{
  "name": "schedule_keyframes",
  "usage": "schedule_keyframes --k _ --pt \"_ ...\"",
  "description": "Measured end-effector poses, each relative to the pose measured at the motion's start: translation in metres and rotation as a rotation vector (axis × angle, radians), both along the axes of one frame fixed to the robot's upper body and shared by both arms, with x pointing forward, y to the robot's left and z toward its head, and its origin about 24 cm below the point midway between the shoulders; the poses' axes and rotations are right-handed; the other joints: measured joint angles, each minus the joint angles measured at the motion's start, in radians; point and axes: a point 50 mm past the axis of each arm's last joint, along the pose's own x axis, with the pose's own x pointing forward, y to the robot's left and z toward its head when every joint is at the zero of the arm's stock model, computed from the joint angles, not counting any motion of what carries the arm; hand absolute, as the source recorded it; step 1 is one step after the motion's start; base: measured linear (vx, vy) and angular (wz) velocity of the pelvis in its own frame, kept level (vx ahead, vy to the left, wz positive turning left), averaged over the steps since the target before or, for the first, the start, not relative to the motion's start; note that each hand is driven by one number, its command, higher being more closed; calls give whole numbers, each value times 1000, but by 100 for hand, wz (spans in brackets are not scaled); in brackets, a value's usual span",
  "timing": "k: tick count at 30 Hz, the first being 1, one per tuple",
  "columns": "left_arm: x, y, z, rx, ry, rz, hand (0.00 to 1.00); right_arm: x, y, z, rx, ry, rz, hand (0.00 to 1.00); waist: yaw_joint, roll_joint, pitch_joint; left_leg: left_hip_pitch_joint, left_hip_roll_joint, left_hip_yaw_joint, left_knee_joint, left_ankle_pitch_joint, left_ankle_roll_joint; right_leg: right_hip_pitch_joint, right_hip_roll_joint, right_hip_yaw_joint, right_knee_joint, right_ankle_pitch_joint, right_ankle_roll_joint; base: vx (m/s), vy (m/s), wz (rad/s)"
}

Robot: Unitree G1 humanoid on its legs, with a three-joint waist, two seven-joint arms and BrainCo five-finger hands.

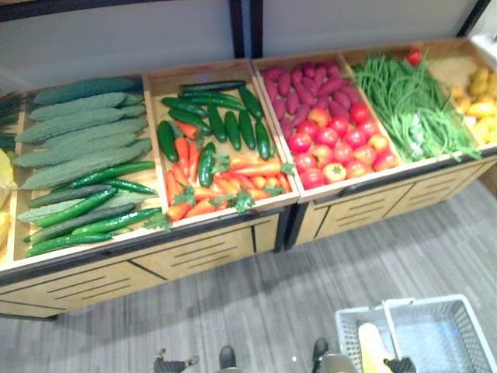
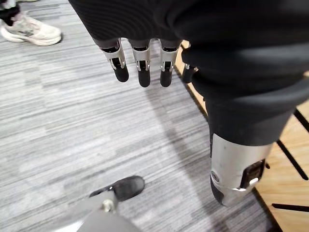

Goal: Pick vegetable in the basket

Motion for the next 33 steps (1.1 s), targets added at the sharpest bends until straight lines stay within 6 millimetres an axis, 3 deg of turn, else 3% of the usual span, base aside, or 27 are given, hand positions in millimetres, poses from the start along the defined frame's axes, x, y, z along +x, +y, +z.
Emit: schedule_keyframes --k 3,11,17,20,24,28,33 --pt "-1 0 -1 -4 2 10 0 -8 -2 -1 -1 17 -13 100 -1 23 -14 -1 32 -37 -2 11 -16 46 29 -58 -29 -10 -15 34 -124 41" --pt "-4 3 0 4 2 37 0 -18 -2 -3 -3 41 -14 100 -3 21 -27 -36 15 -101 -5 33 -13 101 20 -146 -78 -8 -12 14 -3 36" --pt "22 1 11 82 -91 -56 0 -22 -3 -4 -12 46 -24 100 -2 36 -36 -35 -3 -79 -11 48 -4 124 4 -165 -94 -2 -4 11 28 14" --pt "50 -5 29 175 -223 -183 0 -23 -3 -3 -21 38 -27 100 -2 40 -39 -35 -2 -68 -11 52 -4 123 4 -164 -92 -1 -4 0 0 0" --pt "94 -16 79 331 -541 -378 0 -27 -5 -2 -44 22 -33 100 -2 50 -45 -35 -3 -66 -12 52 -4 120 4 -162 -91 0 -3 -4 1 -1" --pt "119 5 110 504 -635 -487 0 -27 -11 0 -59 15 -28 100 -6 65 -53 -32 -2 -36 -15 49 -1 109 5 -136 -95 2 0 -14 6 -15" --pt "140 11 141 619 -747 -533 0 -21 -12 2 -69 -4 -11 100 -8 69 -54 -26 -1 16 -16 44 3 94 9 -97 -108 15 -1 4 6 -23"
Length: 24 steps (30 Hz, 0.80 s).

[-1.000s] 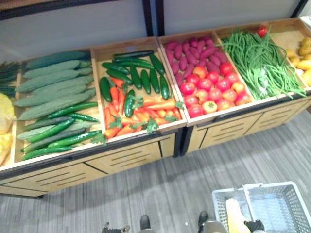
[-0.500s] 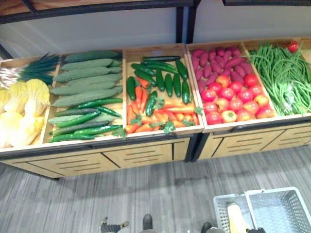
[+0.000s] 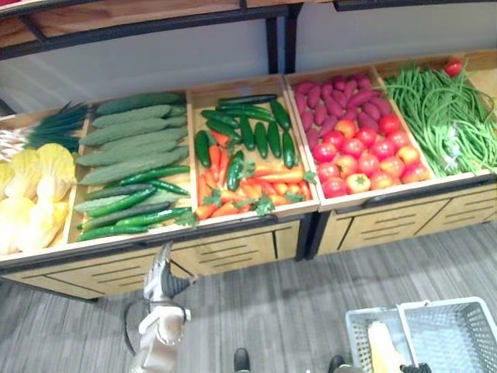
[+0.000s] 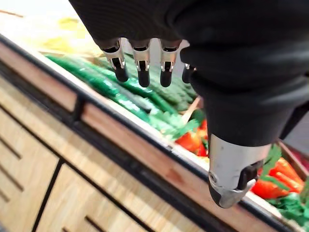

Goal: Pick vegetable in the basket

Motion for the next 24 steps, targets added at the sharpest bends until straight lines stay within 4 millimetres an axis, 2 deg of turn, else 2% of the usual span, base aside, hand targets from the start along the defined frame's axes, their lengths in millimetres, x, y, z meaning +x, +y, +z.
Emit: schedule_keyframes --k 3,8,10,14,16,18,22,24 --pt "19 -3 28 32 -113 -37 0 4 -2 2 -10 -17 6 100 -8 5 2 16 0 38 0 -12 2 -2 4 36 -19 12 1 31 17 -35" --pt "47 7 52 92 -175 -34 0 15 -5 7 -16 -50 41 100 -26 12 6 12 2 101 4 -14 1 -48 14 97 -22 33 -5 23 8 -37" --pt "60 13 63 121 -188 -21 0 20 -8 10 -30 -53 73 100 -52 19 13 13 3 114 4 -14 1 -54 15 107 -23 35 -6 29 -1 -17" --pt "81 21 83 175 -210 -15 0 27 -14 15 -47 -75 87 100 -52 24 33 8 2 162 4 -14 1 -91 20 151 -21 47 -8 2 -1 -33" --pt "91 25 95 218 -212 -16 0 36 -14 18 -53 -101 105 100 -71 24 52 2 3 176 4 -14 1 -108 23 166 -20 52 -10 -15 -4 -20" --pt "97 29 101 246 -197 -15 0 40 -12 19 -53 -110 124 100 -77 23 57 -6 4 194 4 -14 1 -128 27 183 -22 59 -12 -2 -9 -24" --pt "112 24 119 305 -204 -64 0 46 -11 21 -56 -129 131 100 -80 23 86 -15 6 220 4 -14 1 -157 33 209 -16 65 -13 -3 -9 -20" --pt "119 17 128 316 -213 -92 0 52 -11 24 -63 -151 138 100 -95 24 105 -22 6 226 4 -14 1 -170 34 214 -13 65 -13 7 -7 -9"
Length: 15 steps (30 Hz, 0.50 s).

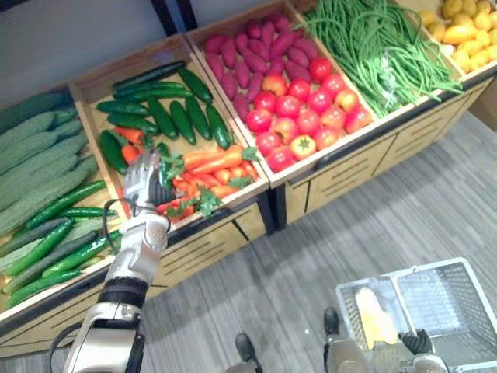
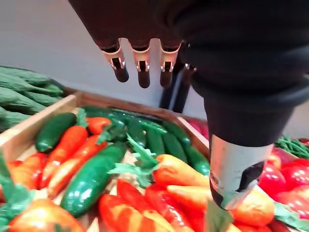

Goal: Pick vegetable in the basket

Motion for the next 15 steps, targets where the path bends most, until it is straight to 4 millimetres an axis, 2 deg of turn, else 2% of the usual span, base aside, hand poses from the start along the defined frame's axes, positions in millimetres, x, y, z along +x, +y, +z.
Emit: schedule_keyframes --k 3,8,10,12,15 --pt "8 -8 12 46 -5 -38 0 9 0 4 -3 -26 6 100 -2 -2 4 -40 0 24 0 0 0 -62 5 33 16 8 -5 1 -7 -23" --pt "19 -22 26 74 -23 -90 0 16 0 9 -12 -60 15 100 -4 -9 33 -40 2 45 0 0 0 -79 12 61 25 14 -9 25 -8 -15" --pt "27 -30 39 98 -44 -108 0 20 1 11 -15 -76 25 100 -4 -14 47 -57 2 57 0 0 0 -100 14 77 32 14 -9 -10 -8 -12" --pt "31 -31 44 98 -44 -107 0 22 2 12 -15 -87 29 100 -4 -16 52 -61 2 62 0 0 0 -118 14 83 41 15 -10 2 -6 -5" --pt "35 -27 42 103 -1 -77 0 25 3 13 -16 -95 39 100 -4 -18 55 -72 2 72 0 0 0 -129 16 93 48 15 -10 -2 -7 -5"
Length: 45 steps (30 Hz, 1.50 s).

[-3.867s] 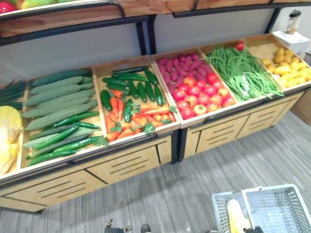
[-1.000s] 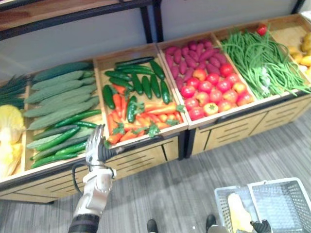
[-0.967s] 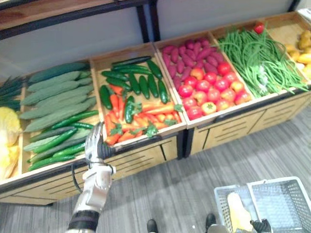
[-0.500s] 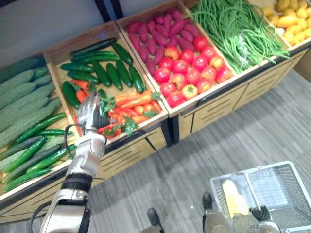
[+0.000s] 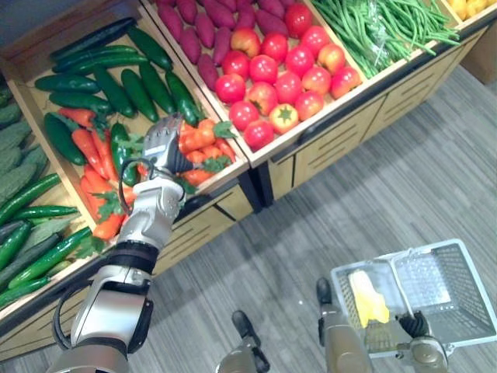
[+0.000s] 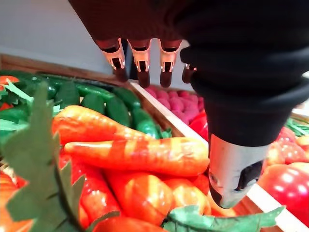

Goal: Pick vegetable in the basket

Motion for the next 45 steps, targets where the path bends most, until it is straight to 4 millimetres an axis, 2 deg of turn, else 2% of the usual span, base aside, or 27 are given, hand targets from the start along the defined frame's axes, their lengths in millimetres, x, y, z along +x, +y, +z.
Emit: schedule_keyframes --k 2,6,10,15,18,22,27,31,32,37,45 --pt "1 1 2 4 0 11 0 1 1 0 0 0 7 100 1 -3 2 -3 0 1 0 0 0 -4 0 2 1 0 0 0 0 0" --pt "10 5 20 -20 -28 64 0 6 4 3 -2 -24 20 100 6 -16 25 -22 -1 4 0 1 0 -31 -1 6 17 0 0 1 -5 1" --pt "12 8 25 -60 -40 99 0 8 6 4 -1 -33 31 100 7 -21 33 -22 1 10 0 0 0 -34 -3 10 17 0 0 35 1 -3" --pt "20 3 45 -120 -86 113 0 9 9 5 -4 -40 40 100 28 -24 35 -38 5 20 0 2 -1 -61 -1 13 20 3 -4 48 -4 -3" --pt "21 1 47 -125 -91 109 0 12 13 6 -3 -52 64 100 28 -26 36 -37 8 31 0 2 -1 -63 -1 14 20 3 -4 56 -6 -4" --pt "23 -3 58 -127 -118 99 0 15 18 6 -1 -59 96 100 29 -43 46 -38 10 38 0 2 -2 -65 -3 16 20 3 -4 11 -1 0" --pt "24 -5 59 -125 -106 88 0 16 19 8 6 -76 91 100 33 -45 47 -58 9 41 0 2 -2 -85 -6 14 22 3 -4 0 0 0" --pt "28 -13 50 -133 -56 63 0 17 19 9 11 -81 84 100 42 -45 47 -57 9 59 0 2 -2 -88 -7 14 22 3 -4 36 3 -3" --pt "29 -17 48 -137 -50 50 100 17 19 9 11 -81 84 100 49 -45 47 -57 9 60 0 2 -2 -89 -7 14 22 3 -4 42 2 -2" --pt "29 -24 42 -129 -24 18 100 20 19 13 6 -102 89 100 53 -46 48 -65 11 84 0 1 -2 -106 -7 16 36 3 -4 42 4 -3" --pt "28 -20 38 -99 -12 31 100 22 22 13 3 -107 107 100 55 -47 48 -52 13 115 0 1 -3 -108 -2 35 48 3 -3 35 4 -4"
